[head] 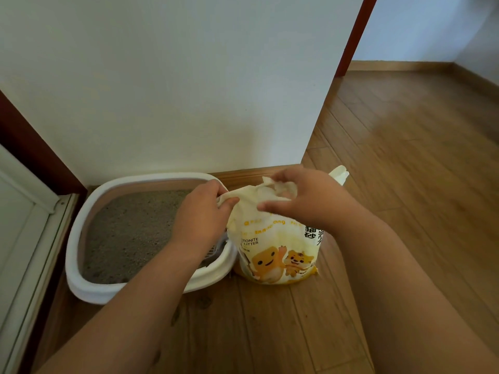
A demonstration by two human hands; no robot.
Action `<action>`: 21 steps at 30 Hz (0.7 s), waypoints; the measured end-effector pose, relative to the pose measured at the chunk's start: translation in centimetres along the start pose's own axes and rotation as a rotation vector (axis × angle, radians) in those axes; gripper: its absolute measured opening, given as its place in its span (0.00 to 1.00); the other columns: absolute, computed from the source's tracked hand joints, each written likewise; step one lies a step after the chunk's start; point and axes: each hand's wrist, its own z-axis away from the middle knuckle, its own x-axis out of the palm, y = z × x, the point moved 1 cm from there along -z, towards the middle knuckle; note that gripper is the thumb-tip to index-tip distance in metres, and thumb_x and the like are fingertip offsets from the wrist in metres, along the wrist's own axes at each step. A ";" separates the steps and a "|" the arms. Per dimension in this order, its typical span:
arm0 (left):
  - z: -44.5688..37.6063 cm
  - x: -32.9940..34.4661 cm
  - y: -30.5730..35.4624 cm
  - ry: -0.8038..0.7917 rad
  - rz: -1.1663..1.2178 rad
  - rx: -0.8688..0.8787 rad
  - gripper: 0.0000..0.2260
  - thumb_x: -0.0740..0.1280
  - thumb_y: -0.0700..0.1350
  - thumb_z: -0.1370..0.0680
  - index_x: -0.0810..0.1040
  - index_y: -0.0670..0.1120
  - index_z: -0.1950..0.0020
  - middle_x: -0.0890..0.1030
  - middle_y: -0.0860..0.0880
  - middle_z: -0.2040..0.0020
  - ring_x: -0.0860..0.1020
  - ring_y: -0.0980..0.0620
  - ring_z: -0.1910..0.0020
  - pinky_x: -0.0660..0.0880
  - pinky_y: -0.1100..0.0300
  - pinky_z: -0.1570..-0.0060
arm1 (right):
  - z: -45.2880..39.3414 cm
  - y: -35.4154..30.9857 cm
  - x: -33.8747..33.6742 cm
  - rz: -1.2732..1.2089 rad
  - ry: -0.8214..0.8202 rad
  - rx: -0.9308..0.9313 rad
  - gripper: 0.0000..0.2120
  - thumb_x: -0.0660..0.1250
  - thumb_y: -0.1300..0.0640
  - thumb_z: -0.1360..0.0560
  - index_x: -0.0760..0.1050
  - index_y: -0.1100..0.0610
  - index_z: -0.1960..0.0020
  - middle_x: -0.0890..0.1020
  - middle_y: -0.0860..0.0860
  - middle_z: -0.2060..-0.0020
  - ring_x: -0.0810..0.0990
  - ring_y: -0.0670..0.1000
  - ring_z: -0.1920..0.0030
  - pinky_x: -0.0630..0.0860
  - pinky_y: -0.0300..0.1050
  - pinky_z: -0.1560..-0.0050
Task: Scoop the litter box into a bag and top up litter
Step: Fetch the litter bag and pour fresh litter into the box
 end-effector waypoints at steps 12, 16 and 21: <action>0.0 0.1 -0.8 -0.130 0.146 -0.073 0.18 0.73 0.53 0.23 0.73 0.56 0.35 0.76 0.58 0.39 0.76 0.57 0.44 0.73 0.58 0.45 | -1.6 1.5 1.3 0.119 0.151 0.131 0.10 0.59 0.62 0.21 0.80 0.59 0.52 0.82 0.55 0.58 0.80 0.54 0.57 0.78 0.49 0.58; 0.9 1.0 -1.3 -0.274 0.154 -0.105 0.32 0.76 0.56 0.26 0.68 0.55 0.25 0.73 0.57 0.29 0.73 0.56 0.36 0.71 0.56 0.36 | -1.8 1.7 1.4 0.077 0.160 0.139 0.12 0.59 0.64 0.22 0.81 0.58 0.49 0.83 0.53 0.56 0.81 0.54 0.53 0.78 0.49 0.51; 2.2 2.0 -0.4 -0.409 0.267 -0.130 0.44 0.80 0.57 0.31 0.61 0.58 0.21 0.65 0.57 0.21 0.74 0.50 0.30 0.72 0.49 0.32 | -1.8 2.3 1.4 0.029 0.154 0.175 0.10 0.60 0.64 0.22 0.79 0.57 0.50 0.82 0.52 0.56 0.78 0.51 0.57 0.68 0.41 0.63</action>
